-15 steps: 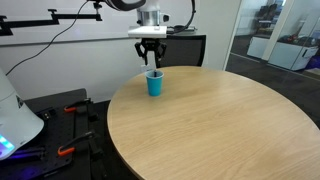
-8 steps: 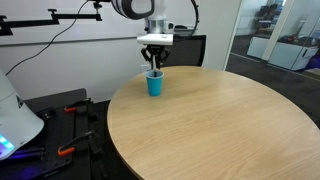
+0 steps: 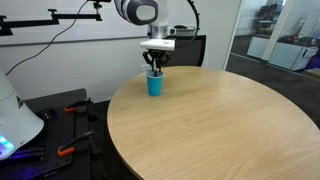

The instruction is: Pick up pen from cup and put it on the table.

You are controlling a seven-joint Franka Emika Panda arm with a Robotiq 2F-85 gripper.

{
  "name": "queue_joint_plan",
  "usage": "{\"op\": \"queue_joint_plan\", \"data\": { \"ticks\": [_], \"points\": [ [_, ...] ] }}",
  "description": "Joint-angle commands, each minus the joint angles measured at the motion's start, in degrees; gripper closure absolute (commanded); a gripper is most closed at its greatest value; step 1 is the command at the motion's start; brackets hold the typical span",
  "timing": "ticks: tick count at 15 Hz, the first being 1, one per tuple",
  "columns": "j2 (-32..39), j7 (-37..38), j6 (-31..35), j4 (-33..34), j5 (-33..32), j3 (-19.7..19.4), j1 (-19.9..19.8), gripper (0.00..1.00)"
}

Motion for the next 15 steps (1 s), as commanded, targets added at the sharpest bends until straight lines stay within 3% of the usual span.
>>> {"op": "queue_joint_plan", "data": {
  "ticks": [1, 10, 15],
  "points": [
    [0.9, -2.6, -1.5, 1.5, 0.5, 1.7, -1.9, 0.61],
    [1.5, -4.4, -1.9, 1.2, 1.3, 3.0, -3.5, 0.7],
    [0.0, -4.2, -0.4, -1.4, 1.9, 3.6, -4.4, 0.67]
  ]
}}
